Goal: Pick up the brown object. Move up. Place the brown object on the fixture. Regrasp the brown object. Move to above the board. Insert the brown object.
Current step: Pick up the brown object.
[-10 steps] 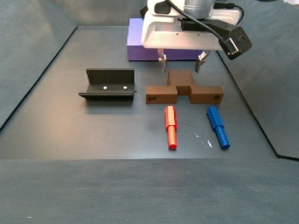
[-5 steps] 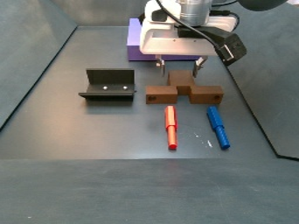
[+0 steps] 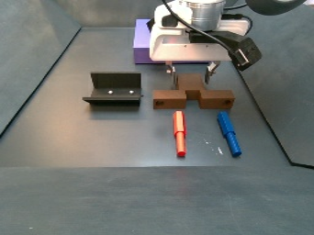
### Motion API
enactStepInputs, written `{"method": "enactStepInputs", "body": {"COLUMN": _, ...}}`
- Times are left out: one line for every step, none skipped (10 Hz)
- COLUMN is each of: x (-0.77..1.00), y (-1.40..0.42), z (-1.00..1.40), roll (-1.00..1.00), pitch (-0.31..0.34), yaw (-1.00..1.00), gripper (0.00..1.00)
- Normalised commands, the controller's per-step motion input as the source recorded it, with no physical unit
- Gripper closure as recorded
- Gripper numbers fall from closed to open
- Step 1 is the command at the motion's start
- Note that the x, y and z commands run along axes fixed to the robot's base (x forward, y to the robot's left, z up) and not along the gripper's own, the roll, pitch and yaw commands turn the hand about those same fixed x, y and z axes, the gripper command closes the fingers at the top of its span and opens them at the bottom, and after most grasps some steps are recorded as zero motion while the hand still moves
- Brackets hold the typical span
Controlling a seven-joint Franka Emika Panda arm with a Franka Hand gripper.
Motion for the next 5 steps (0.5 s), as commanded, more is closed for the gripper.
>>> {"method": "enactStepInputs", "body": {"x": 0.00, "y": 0.01, "z": -0.20, "roll": 0.23, "pitch": 0.000, "yaw": 0.05, "gripper": 0.00}}
{"method": "enactStepInputs", "body": {"x": 0.00, "y": 0.00, "z": -0.17, "roll": 0.21, "pitch": 0.000, "yaw": 0.03, "gripper": 0.00}}
{"method": "enactStepInputs", "body": {"x": 0.00, "y": 0.00, "z": -0.07, "roll": 0.18, "pitch": 0.000, "yaw": 0.00, "gripper": 0.00}}
{"method": "enactStepInputs", "body": {"x": 0.00, "y": 0.09, "z": -0.06, "roll": 0.19, "pitch": 0.000, "yaw": 0.00, "gripper": 0.00}}
{"method": "enactStepInputs", "body": {"x": 0.00, "y": 0.04, "z": -0.03, "roll": 0.10, "pitch": 0.000, "yaw": 0.00, "gripper": 0.00}}
